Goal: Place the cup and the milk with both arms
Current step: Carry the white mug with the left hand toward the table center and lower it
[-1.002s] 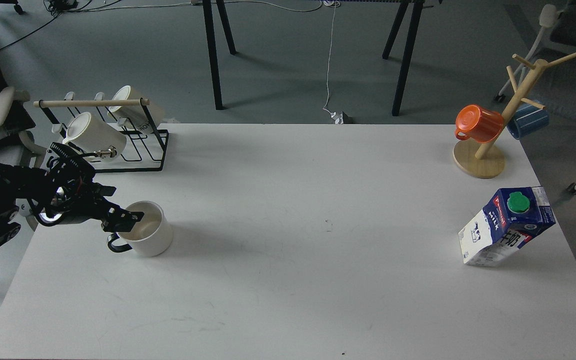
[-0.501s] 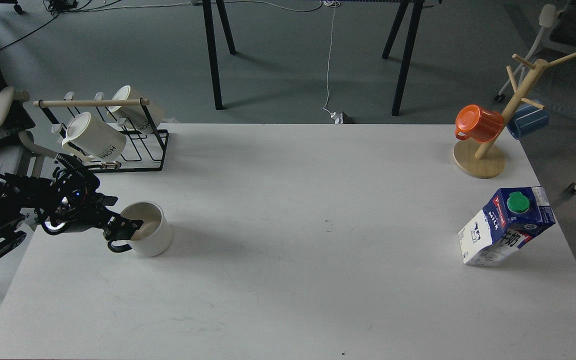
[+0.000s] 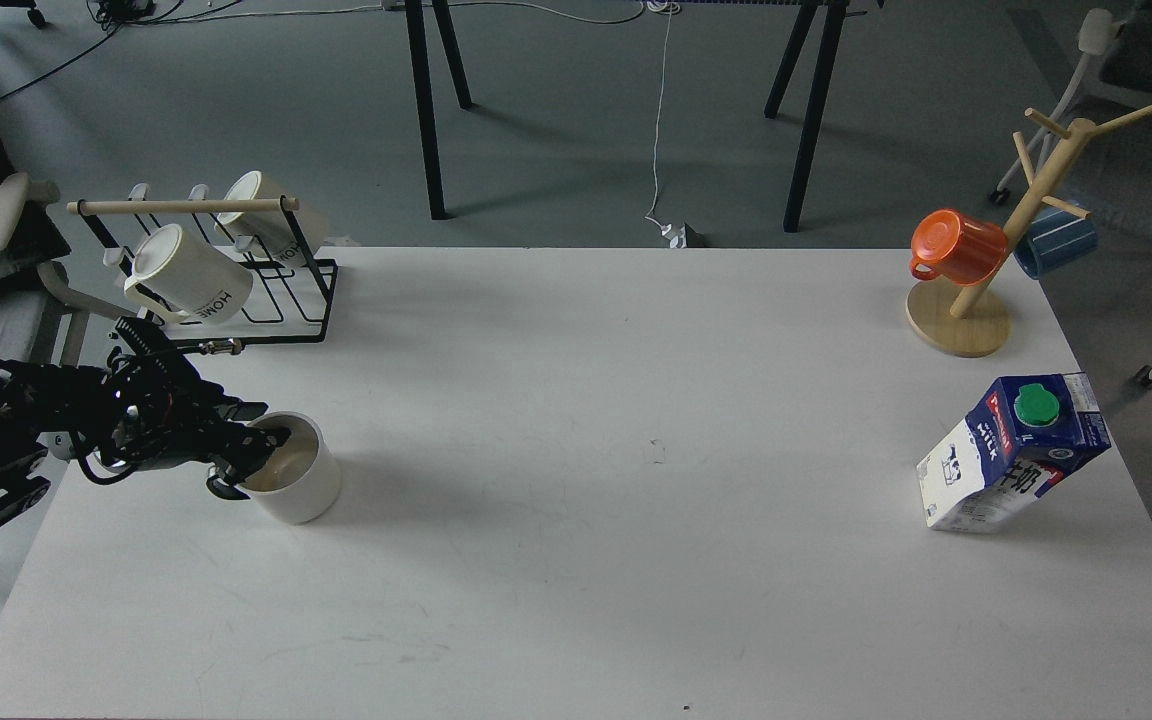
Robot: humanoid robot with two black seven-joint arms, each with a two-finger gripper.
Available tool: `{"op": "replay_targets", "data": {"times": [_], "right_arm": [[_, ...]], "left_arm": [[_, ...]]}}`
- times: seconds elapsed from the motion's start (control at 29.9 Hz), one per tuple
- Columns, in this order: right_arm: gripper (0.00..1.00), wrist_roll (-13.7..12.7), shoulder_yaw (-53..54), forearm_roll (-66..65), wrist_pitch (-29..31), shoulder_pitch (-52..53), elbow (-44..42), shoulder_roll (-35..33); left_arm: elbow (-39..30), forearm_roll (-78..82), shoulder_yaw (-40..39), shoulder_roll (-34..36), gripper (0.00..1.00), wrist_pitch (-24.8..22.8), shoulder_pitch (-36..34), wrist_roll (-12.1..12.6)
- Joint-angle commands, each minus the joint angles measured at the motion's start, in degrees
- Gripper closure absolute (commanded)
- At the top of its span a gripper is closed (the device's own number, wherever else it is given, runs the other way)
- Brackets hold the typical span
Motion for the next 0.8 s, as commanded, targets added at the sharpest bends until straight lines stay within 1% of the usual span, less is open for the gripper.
{"op": "replay_targets", "data": {"times": [0.0, 0.13, 0.3, 0.4, 0.47, 0.53, 0.6, 0.67, 0.77], "right_arm": [[0.02, 0.0, -0.1, 0.0, 0.0, 0.0, 0.0, 0.0], [0.02, 0.0, -0.1, 0.0, 0.0, 0.0, 0.0, 0.0], [0.02, 0.1, 0.1, 0.1, 0.0, 0.0, 0.0, 0.3], [0.02, 0.1, 0.1, 0.1, 0.0, 0.0, -0.2, 0.4], [0.02, 0.1, 0.2, 0.3, 0.0, 0.0, -0.5, 0.5], [0.02, 0.2, 0.3, 0.9, 0.0, 0.0, -1.1, 0.7], [0.02, 0.3, 0.4, 1.5, 0.0, 0.1, -2.7, 1.1], [0.02, 0.3, 0.3, 3.6, 0.0, 0.0, -3.8, 1.7], [0.02, 0.3, 0.3, 5.8, 0.0, -0.2, -3.8, 1.8]], "left_arm": [[-2.5, -0.2, 0.2, 0.5, 0.98, 0.4, -0.2, 0.0], [-5.1, -0.2, 0.3, 2.9, 0.98, -0.7, -0.1, 0.0], [-7.6, -1.0, 0.1, 3.3, 0.98, -1.3, -0.6, 0.0], [-11.5, -3.5, -0.7, 4.5, 0.98, -4.3, -1.9, 0.0], [-16.1, -7.2, -0.7, 5.6, 0.98, -8.0, -4.4, 0.0], [-18.9, -9.4, -0.7, 5.7, 0.98, -11.7, -7.0, 0.0], [-19.4, -9.7, -0.7, 5.3, 0.98, -13.7, -9.1, 0.0], [-19.4, -9.8, -0.7, 4.7, 0.98, -14.6, -10.7, 0.0], [-19.2, -9.8, -0.8, 1.5, 0.98, -16.6, -12.9, 0.0]]}}
